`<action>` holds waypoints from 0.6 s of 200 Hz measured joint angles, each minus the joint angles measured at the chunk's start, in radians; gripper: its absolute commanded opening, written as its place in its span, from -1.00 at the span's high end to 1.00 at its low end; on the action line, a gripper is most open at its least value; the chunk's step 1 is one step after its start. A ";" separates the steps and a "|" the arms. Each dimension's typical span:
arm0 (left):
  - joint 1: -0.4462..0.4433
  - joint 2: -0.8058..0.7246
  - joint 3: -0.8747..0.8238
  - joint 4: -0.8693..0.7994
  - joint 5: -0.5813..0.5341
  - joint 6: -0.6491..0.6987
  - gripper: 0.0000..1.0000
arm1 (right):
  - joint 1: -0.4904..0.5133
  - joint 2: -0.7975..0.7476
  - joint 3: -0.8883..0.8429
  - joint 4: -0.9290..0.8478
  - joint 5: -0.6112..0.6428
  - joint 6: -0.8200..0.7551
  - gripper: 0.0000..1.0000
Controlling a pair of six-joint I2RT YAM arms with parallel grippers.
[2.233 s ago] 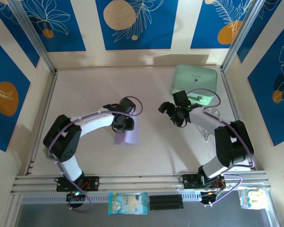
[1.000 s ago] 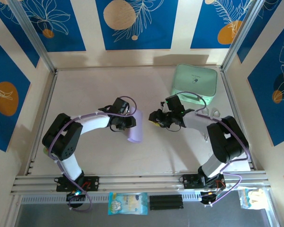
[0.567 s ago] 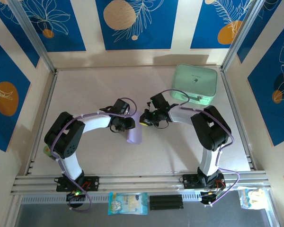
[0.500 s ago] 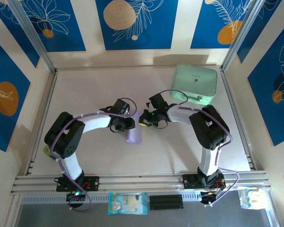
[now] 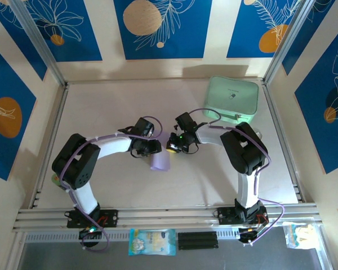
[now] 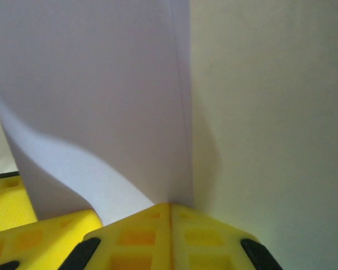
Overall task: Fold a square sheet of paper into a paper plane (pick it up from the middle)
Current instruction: Hold the square sheet of paper at the center of the table.
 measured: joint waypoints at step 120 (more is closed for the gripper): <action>-0.012 -0.012 0.032 -0.140 -0.058 0.034 -0.23 | -0.008 0.000 0.002 0.002 -0.045 0.002 0.68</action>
